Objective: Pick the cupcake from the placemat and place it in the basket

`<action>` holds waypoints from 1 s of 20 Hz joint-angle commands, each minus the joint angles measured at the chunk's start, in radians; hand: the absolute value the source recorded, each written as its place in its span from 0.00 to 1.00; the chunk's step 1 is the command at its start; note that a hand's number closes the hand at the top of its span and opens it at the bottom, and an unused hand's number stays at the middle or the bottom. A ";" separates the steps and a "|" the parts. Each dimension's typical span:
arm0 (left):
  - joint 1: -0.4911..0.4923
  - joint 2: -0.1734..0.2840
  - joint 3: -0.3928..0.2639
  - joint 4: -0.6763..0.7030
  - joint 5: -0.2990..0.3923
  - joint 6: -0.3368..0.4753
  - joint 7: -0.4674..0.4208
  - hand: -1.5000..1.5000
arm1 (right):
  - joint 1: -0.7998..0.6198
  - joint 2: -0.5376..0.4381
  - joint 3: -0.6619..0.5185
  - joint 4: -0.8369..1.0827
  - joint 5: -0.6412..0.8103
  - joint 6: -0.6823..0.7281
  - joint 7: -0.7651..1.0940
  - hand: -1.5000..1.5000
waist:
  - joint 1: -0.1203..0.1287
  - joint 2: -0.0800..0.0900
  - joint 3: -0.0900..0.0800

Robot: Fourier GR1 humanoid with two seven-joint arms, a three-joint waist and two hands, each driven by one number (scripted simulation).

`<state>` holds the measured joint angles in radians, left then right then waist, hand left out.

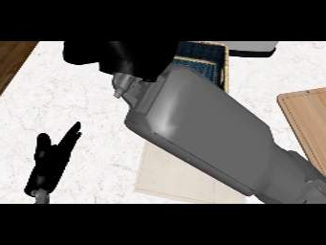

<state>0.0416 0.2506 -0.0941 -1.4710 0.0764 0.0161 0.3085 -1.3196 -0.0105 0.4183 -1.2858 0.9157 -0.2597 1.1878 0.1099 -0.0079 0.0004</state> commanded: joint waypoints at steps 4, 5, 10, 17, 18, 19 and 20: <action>0.039 -0.009 0.004 0.032 0.009 -0.003 0.010 0.50 | -0.229 0.010 -0.105 0.177 0.006 -0.045 0.283 1.00 | -0.022 0.008 -0.007; 0.059 0.001 0.017 0.040 0.010 -0.006 -0.008 0.50 | -0.253 0.010 -0.141 0.227 0.019 -0.037 0.251 1.00 | -0.027 0.012 -0.007; 0.018 -0.008 0.023 0.012 0.021 0.002 0.035 0.50 | -0.329 0.010 -0.180 0.379 -0.003 -0.071 0.215 1.00 | -0.041 0.017 -0.005; 0.058 -0.017 0.035 0.028 0.014 0.006 -0.011 0.50 | -0.348 0.010 -0.203 0.558 -0.041 -0.151 0.108 1.00 | -0.044 0.021 -0.005; 0.071 -0.024 0.035 0.073 0.010 0.000 -0.049 0.50 | -0.336 0.010 -0.260 0.557 -0.040 -0.150 0.050 1.00 | -0.067 0.021 -0.004; 0.105 -0.018 0.014 -0.007 0.006 -0.005 -0.023 0.50 | -0.328 0.010 -0.246 0.584 -0.058 -0.183 0.065 1.00 | -0.045 0.020 -0.004; 0.086 -0.015 0.033 0.057 0.007 -0.007 -0.045 0.50 | -0.343 0.010 -0.263 0.595 -0.056 -0.204 0.050 1.00 | -0.052 0.023 -0.005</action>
<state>0.1023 0.2452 -0.0612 -1.5048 0.0823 0.0187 0.2644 -1.6381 -0.0077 0.1906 -0.7569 0.8772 -0.3580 1.1276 0.0628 0.0066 0.0070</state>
